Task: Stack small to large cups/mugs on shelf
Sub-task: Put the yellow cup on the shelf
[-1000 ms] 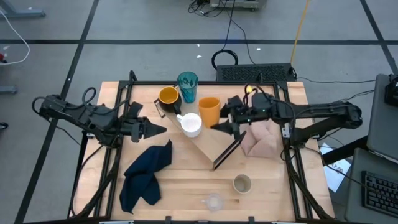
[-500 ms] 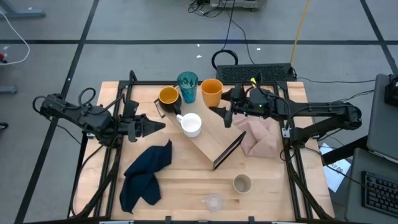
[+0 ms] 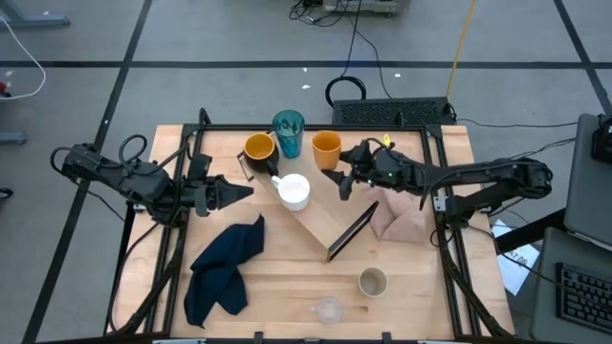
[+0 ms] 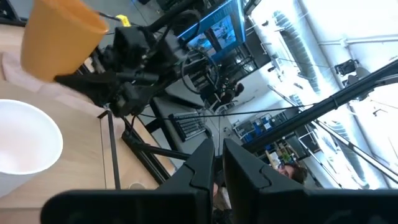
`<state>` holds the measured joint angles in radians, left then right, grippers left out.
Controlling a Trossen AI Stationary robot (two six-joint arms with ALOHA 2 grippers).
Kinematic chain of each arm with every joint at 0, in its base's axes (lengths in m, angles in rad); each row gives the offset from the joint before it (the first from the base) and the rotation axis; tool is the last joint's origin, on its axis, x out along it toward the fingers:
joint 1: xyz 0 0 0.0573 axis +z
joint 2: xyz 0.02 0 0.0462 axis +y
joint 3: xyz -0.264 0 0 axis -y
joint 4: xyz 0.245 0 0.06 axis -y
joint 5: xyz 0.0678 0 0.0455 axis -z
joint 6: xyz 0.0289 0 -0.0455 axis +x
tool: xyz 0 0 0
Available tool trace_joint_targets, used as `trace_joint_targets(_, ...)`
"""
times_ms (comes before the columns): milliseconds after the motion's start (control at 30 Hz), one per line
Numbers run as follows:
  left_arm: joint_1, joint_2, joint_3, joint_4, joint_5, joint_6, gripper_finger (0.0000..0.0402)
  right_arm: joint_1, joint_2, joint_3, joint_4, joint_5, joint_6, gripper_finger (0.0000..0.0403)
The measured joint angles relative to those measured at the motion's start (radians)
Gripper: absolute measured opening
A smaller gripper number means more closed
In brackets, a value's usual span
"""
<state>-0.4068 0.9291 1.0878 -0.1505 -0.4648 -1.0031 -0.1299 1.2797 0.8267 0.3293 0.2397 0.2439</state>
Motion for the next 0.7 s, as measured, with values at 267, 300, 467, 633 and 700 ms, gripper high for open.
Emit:
trace_joint_targets(267,0.000,0.000,0.000,-0.001,-0.002,0.004,0.0033,-0.009,0.006,-0.067,0.018,0.000,-0.004,0.0269)
trace_joint_targets(300,0.000,0.000,0.000,0.000,-0.006,0.006,0.0033,-0.011,0.013,-0.074,0.021,-0.001,-0.005,0.0269)
trace_joint_targets(467,0.000,0.000,0.000,0.001,-0.008,0.006,0.0033,-0.013,0.053,-0.085,0.066,-0.007,-0.031,0.0269)
trace_joint_targets(633,0.000,0.000,0.000,0.025,-0.008,0.011,0.0033,-0.013,0.080,-0.086,0.102,-0.031,-0.038,0.0270)
trace_joint_targets(700,0.000,0.000,0.000,0.025,-0.008,0.011,0.0033,-0.013,0.096,-0.083,0.118,-0.036,-0.025,0.0269)
